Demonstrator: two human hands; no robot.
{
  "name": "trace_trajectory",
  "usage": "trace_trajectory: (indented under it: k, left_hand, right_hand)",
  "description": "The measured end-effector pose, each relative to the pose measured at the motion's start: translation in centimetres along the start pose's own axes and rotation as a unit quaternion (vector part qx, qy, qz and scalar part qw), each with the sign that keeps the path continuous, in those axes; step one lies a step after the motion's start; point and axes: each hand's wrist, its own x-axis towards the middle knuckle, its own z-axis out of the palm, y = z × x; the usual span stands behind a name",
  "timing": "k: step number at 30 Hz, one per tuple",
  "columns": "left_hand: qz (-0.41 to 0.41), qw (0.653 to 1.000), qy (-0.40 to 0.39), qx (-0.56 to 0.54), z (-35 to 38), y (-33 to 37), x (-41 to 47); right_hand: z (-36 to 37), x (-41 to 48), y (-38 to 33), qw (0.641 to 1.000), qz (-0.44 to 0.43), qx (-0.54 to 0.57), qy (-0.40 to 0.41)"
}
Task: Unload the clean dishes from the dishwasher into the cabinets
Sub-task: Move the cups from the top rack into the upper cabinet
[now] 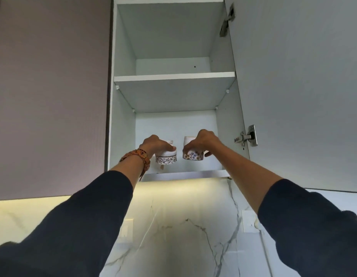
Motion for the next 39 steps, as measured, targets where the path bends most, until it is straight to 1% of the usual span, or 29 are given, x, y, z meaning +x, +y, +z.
trace_trajectory:
  k: [2, 6, 11, 15, 19, 23, 25, 32, 34, 36, 39]
  left_hand:
    - [-0.005, 1.000, -0.022, 0.019, 1.6, -0.4, 2.5]
    - [0.006, 0.998, -0.031, 0.056, 4.4, -1.0, 5.7]
    - [0.020, 0.994, -0.055, 0.090, 5.7, -2.0, 8.2]
    - [0.030, 0.993, -0.070, 0.092, 6.3, -2.4, 9.3]
    - [0.041, 0.993, -0.074, 0.079, 6.7, -2.8, 10.1]
    - [0.017, 0.996, -0.079, 0.050, 7.1, -3.4, 11.5]
    - [0.021, 0.995, -0.082, 0.059, 7.5, -3.4, 11.6]
    - [0.027, 0.994, -0.064, 0.080, 8.1, -3.5, 11.1]
    - [0.031, 0.994, -0.041, 0.099, 7.9, -3.5, 10.6]
    - [0.042, 0.992, -0.002, 0.118, 7.3, -3.5, 9.9]
    - [0.043, 0.993, 0.025, 0.105, 6.0, -2.8, 8.3]
  right_hand:
    - [1.8, 2.4, 0.7, 1.000, 0.007, -0.017, -0.010]
    - [4.6, 6.0, 1.6, 0.999, 0.018, -0.030, -0.034]
    - [7.1, 8.4, 2.7, 0.997, 0.039, -0.056, -0.043]
    - [8.2, 9.7, 3.6, 0.995, 0.059, -0.064, -0.046]
    - [8.8, 10.7, 4.9, 0.995, 0.073, -0.065, -0.028]
    - [9.0, 11.2, 4.8, 0.995, 0.079, -0.050, -0.034]
    - [9.1, 11.0, 4.6, 0.995, 0.074, -0.050, -0.036]
    - [9.2, 10.7, 4.7, 0.996, 0.063, -0.044, -0.046]
    - [9.1, 10.4, 4.8, 0.996, 0.063, -0.041, -0.049]
    - [8.6, 9.9, 4.8, 0.997, 0.060, -0.037, -0.039]
    - [7.7, 8.9, 4.3, 0.998, 0.052, -0.022, -0.008]
